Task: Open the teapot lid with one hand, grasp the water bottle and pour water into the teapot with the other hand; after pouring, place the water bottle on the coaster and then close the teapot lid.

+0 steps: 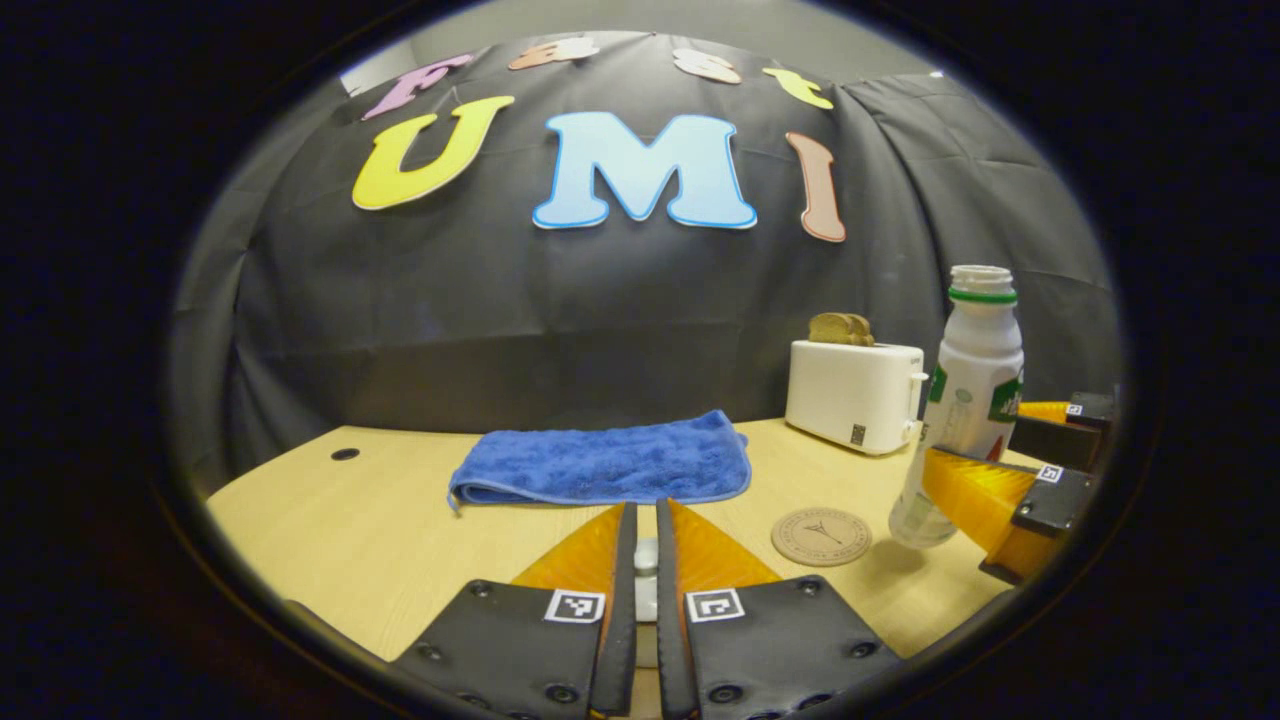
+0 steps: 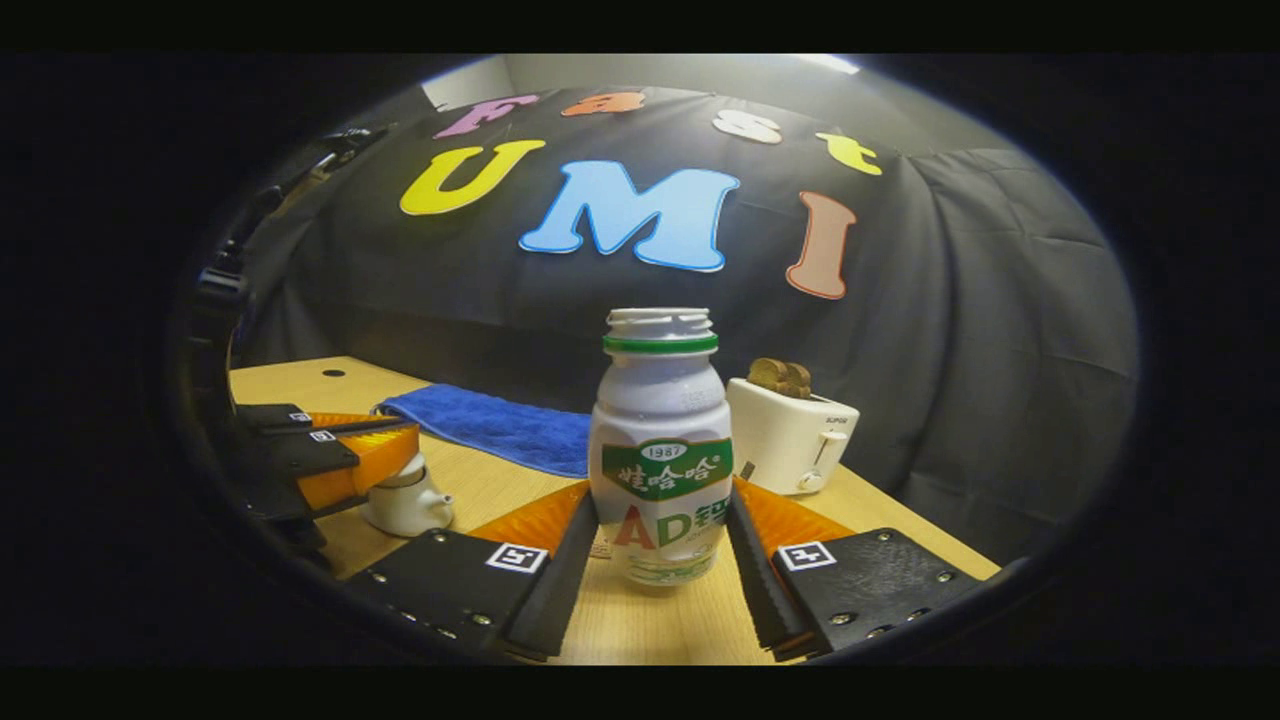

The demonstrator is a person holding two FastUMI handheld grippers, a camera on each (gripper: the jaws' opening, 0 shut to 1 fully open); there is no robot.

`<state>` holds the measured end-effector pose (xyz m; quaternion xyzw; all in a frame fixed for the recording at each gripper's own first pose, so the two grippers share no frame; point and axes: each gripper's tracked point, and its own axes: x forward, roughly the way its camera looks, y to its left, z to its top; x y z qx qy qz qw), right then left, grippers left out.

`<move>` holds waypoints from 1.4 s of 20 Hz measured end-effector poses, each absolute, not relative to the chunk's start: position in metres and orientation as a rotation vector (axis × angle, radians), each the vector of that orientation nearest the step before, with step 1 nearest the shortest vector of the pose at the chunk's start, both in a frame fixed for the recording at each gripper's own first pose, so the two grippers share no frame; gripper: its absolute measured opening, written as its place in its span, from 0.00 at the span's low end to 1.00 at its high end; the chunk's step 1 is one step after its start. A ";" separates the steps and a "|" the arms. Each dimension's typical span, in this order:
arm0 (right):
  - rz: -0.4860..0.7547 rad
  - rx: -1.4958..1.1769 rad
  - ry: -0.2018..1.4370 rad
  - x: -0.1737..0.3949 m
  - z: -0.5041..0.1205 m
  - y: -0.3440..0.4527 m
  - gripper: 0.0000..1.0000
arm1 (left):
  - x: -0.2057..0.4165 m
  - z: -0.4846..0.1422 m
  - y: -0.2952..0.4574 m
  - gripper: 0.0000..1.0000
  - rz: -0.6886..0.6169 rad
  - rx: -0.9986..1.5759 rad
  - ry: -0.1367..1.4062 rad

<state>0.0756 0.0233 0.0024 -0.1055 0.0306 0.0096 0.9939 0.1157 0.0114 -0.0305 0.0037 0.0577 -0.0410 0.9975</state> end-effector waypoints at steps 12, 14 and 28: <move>0.084 -0.106 0.101 0.087 -0.015 0.036 0.69 | 0.104 -0.018 0.019 0.41 -0.048 -0.014 0.087; 0.105 -0.071 0.120 0.093 -0.018 0.042 0.69 | 0.101 -0.011 0.026 0.41 -0.038 -0.026 0.069; 0.128 -0.029 0.193 0.154 -0.023 0.054 0.69 | 0.089 0.013 0.049 0.40 0.001 -0.043 0.006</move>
